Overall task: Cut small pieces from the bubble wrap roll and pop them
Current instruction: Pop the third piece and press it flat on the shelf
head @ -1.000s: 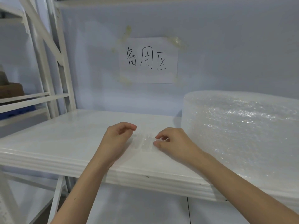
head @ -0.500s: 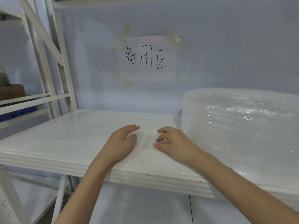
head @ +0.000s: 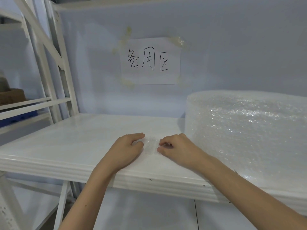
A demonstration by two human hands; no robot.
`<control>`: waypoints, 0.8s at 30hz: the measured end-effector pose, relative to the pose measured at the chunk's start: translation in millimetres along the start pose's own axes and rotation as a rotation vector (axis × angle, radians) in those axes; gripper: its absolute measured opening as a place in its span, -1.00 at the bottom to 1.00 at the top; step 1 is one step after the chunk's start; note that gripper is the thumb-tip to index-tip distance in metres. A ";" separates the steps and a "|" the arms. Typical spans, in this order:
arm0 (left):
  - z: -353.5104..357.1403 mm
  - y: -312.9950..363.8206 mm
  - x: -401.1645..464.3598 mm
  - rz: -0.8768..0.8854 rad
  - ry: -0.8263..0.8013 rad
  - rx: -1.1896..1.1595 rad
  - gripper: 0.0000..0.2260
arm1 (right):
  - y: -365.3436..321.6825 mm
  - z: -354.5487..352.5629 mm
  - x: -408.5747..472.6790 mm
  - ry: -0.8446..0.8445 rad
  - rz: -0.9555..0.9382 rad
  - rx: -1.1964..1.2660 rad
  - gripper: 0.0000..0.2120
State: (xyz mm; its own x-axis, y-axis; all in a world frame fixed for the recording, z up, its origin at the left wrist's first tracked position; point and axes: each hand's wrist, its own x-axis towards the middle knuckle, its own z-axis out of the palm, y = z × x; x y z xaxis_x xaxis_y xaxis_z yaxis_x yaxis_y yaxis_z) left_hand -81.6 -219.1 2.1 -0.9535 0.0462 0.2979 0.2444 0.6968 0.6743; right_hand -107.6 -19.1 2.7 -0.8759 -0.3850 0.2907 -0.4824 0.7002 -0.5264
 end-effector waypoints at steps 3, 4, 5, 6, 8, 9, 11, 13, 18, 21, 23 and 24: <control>-0.7 -1.2 0.6 -0.006 -0.013 -0.009 -0.63 | -1.2 -0.8 -1.4 0.001 -0.003 0.008 -0.76; -0.6 -2.0 0.1 -0.007 -0.028 -0.024 -0.68 | -1.1 -0.5 -1.5 0.006 -0.014 0.007 -0.78; 0.7 -3.8 1.2 -0.009 -0.038 -0.029 -0.76 | -1.1 -0.7 -1.9 0.011 -0.025 0.002 -0.78; 1.4 -3.7 2.3 -0.020 -0.041 -0.032 -0.88 | -0.8 -0.9 -1.8 0.016 -0.033 -0.003 -0.76; 2.8 -2.7 2.8 -0.027 -0.056 -0.035 -0.79 | -1.4 -0.7 -2.4 0.028 -0.048 -0.009 -0.66; 2.8 -2.1 2.1 -0.032 -0.066 -0.034 -0.68 | -1.7 -0.4 -2.5 0.033 -0.052 -0.010 -0.60; 2.6 -0.7 1.0 -0.047 -0.084 -0.035 -0.53 | -2.1 0.1 -2.5 0.034 -0.050 -0.009 -0.54; 2.4 -0.5 0.3 -0.053 -0.101 -0.020 -0.43 | -2.3 0.5 -2.5 0.027 -0.045 -0.008 -0.54; 2.7 -5.5 4.1 -0.012 -0.084 0.039 -0.42 | -1.0 1.5 -0.9 0.037 -0.061 -0.011 -0.52; 4.9 -7.9 5.5 -0.011 -0.056 0.078 -0.70 | 1.6 2.8 0.7 0.046 -0.058 -0.014 -0.55; 6.0 -7.6 5.7 -0.006 -0.041 0.107 -0.83 | 3.8 3.2 0.9 0.038 -0.060 -0.015 -0.62; 6.3 -6.1 5.1 0.011 -0.035 0.113 -0.84 | 4.0 2.8 0.3 0.029 -0.056 -0.014 -0.68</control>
State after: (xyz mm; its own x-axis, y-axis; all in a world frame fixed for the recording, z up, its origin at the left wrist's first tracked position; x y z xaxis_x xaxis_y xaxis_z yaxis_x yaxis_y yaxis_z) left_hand -89.0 -218.6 -4.7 -0.9570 0.0778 0.2795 0.2352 0.7720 0.5905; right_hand -109.8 -18.1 -1.5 -0.8471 -0.4065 0.3423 -0.5304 0.6862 -0.4978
